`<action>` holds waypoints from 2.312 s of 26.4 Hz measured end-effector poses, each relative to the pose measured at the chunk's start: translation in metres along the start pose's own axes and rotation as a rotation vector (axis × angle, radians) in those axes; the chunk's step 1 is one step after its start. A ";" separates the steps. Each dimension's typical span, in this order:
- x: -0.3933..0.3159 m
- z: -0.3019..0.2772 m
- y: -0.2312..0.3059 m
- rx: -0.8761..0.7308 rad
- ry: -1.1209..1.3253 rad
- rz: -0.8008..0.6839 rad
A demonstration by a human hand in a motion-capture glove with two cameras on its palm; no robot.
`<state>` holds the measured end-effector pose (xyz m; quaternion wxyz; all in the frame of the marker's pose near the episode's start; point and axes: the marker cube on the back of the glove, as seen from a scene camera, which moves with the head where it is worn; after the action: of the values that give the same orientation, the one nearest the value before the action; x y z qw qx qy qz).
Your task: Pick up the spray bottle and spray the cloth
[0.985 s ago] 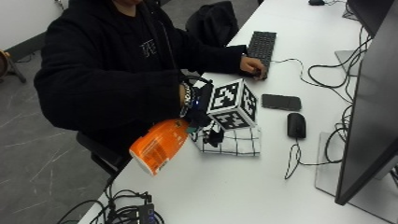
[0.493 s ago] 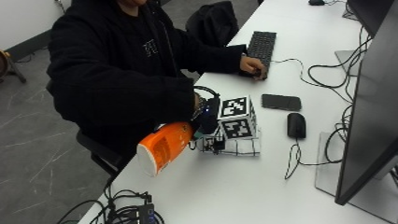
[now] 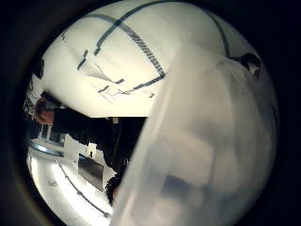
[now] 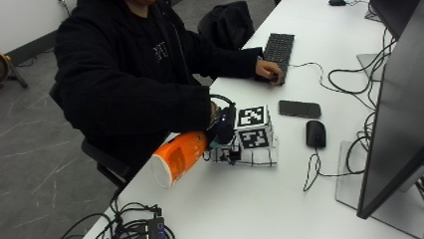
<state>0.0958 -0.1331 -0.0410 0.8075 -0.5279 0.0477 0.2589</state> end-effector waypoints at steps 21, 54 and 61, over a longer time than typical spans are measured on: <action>-0.137 -0.138 0.109 0.881 -0.292 -0.797; -0.293 -0.147 0.014 1.311 -0.881 -1.139; -0.291 -0.144 0.015 1.352 -0.896 -1.133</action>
<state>-0.1336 -0.3616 -0.0147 0.8870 0.2464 -0.3839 -0.0716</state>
